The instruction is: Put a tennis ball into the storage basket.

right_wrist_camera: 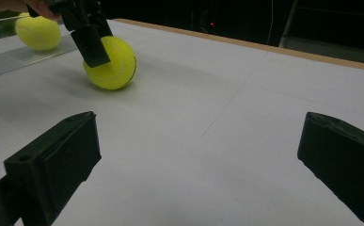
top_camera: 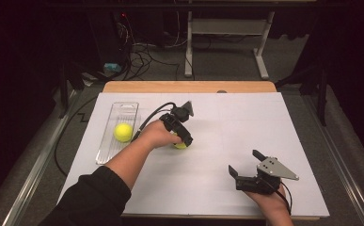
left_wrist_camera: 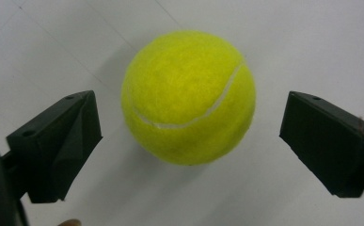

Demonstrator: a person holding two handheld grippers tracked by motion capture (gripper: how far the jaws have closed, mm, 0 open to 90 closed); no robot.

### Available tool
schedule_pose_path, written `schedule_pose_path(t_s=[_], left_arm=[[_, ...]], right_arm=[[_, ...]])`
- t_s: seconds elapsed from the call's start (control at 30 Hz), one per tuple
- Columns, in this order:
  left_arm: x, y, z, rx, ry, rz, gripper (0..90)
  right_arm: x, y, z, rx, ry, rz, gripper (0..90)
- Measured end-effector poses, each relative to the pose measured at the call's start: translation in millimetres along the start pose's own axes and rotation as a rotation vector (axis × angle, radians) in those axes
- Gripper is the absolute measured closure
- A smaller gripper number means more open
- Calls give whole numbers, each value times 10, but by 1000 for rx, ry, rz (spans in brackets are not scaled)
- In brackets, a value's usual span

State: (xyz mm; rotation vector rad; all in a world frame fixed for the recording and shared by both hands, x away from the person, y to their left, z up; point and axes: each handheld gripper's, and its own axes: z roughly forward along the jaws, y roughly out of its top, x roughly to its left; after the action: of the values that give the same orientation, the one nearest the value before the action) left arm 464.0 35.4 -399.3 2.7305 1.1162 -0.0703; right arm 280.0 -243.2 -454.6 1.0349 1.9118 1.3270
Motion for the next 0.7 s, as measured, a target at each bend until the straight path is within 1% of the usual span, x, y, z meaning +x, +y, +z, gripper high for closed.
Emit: schedule_pose_path(t_s=[0.07,0.13,0.2,0.3,0.37,0.43,0.7], left_arm=[[9,0,7,-4,0,-3,101],[11,-1,6,-2,-8,8,133],[8,1,9,-2,-13,9,154],[4,5,28,-8,-26,4,167],[4,10,36,4,-30,13,175],[5,9,55,3,-32,11,184],[8,8,65,13,-18,14,238]], right_arm=[[2,-4,0,1,-2,0,0],[-1,-2,-5,0,-2,1,0],[-3,-3,-10,-2,-3,0,0],[1,-5,-8,2,-3,4,0],[-1,-4,-10,2,-4,3,0],[-4,-4,-12,0,-4,3,0],[-6,-4,-13,0,-3,4,0]])
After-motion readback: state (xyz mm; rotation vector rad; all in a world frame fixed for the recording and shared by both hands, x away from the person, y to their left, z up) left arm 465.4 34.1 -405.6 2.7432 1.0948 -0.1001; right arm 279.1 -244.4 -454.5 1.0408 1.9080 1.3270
